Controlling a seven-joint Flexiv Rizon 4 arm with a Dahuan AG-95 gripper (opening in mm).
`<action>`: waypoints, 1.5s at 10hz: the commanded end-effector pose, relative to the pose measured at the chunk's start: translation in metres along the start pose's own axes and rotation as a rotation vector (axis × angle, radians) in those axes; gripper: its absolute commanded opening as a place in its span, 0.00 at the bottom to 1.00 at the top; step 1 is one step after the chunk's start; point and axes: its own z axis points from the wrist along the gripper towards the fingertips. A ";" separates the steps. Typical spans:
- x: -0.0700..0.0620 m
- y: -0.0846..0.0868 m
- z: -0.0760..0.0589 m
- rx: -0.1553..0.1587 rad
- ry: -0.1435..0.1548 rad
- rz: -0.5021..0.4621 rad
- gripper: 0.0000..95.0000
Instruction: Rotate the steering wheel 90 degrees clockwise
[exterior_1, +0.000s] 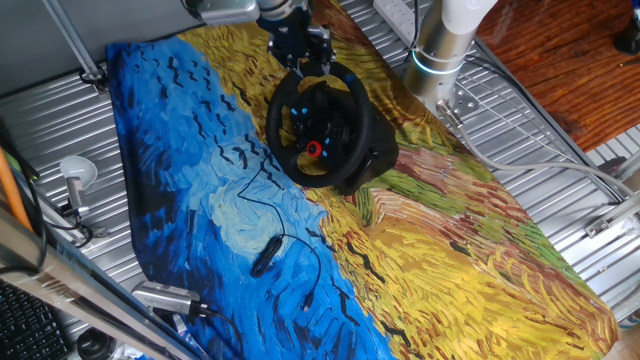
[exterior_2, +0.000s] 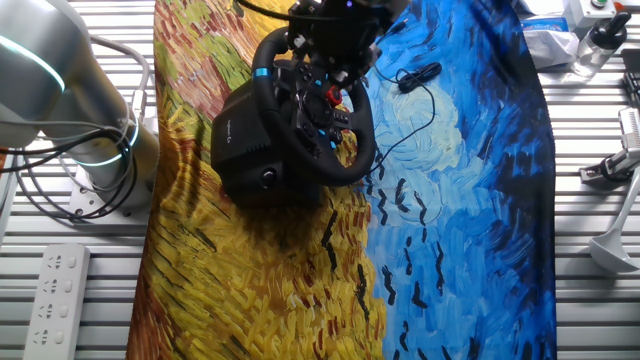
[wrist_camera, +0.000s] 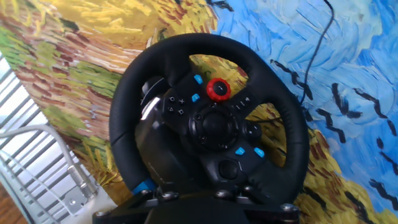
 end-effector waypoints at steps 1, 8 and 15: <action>-0.017 0.010 0.005 -0.090 0.015 -0.071 0.40; -0.050 0.027 0.032 -0.192 0.008 -0.143 0.40; -0.049 0.024 0.037 -0.202 0.013 -0.158 0.40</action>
